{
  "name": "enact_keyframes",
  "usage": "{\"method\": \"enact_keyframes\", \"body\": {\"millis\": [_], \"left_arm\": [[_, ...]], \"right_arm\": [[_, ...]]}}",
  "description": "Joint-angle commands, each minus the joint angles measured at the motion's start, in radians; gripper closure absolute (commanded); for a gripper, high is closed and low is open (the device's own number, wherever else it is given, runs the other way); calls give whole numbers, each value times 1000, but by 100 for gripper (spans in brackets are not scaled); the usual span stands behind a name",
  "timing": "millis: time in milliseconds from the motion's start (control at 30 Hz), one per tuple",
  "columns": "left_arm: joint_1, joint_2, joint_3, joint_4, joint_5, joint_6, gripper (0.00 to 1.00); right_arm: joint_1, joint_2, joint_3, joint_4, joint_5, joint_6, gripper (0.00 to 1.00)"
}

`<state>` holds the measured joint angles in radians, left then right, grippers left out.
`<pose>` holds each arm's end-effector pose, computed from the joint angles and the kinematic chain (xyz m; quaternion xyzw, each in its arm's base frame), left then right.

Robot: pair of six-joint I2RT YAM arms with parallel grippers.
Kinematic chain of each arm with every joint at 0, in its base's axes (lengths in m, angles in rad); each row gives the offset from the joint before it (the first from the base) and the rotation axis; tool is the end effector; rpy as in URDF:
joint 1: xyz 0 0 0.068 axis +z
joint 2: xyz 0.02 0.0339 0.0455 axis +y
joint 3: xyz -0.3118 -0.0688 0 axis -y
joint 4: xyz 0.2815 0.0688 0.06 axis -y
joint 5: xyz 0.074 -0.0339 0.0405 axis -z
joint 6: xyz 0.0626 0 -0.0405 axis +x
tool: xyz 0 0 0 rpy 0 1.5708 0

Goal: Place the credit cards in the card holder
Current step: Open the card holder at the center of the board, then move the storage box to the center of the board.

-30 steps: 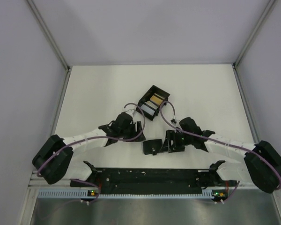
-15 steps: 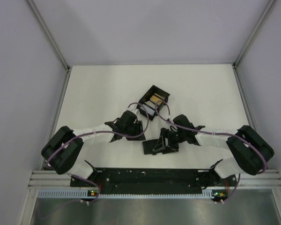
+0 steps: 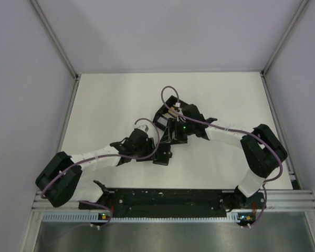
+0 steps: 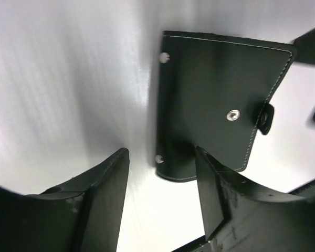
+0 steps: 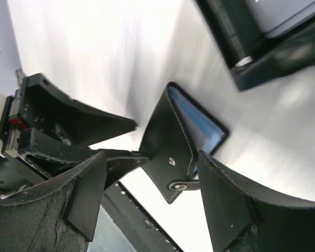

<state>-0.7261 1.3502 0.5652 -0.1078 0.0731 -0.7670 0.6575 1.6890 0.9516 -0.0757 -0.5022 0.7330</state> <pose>0.2055 -0.1886 0.1550 -0.0071 0.9425 -0.2510 0.2205 0.2935 0.2647 0.1847 -0.0579 0.9028 0.4068 0.1272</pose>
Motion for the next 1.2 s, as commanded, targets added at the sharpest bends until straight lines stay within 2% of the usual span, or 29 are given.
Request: {"method": "enact_keyframes", "body": {"millis": [0, 100, 200, 400, 500, 567, 667, 867, 1167], "left_arm": [[4, -82, 36, -133, -157, 3, 39], [11, -100, 113, -182, -208, 38, 31], [27, -85, 189, -205, -207, 77, 28], [30, -83, 245, -227, -197, 89, 24], [31, -95, 236, -230, -179, 72, 23], [30, -114, 228, -239, -176, 66, 22], [30, -141, 210, -239, -187, 54, 18], [31, -141, 214, -244, -170, 55, 17], [31, -123, 219, -217, -141, 66, 17]], "right_arm": [[-45, -124, 102, -201, 207, -164, 30], [-71, -169, 168, -301, 416, -199, 27], [-108, -154, 251, -360, 536, -179, 23], [-180, 23, 435, -364, 534, -171, 20], [-206, 139, 567, -446, 556, -167, 21], [-208, 169, 590, -455, 618, -173, 19], [-219, 222, 625, -483, 634, -190, 19], [-229, 227, 592, -501, 723, -204, 20], [-229, 75, 354, -498, 820, -251, 20]]}}
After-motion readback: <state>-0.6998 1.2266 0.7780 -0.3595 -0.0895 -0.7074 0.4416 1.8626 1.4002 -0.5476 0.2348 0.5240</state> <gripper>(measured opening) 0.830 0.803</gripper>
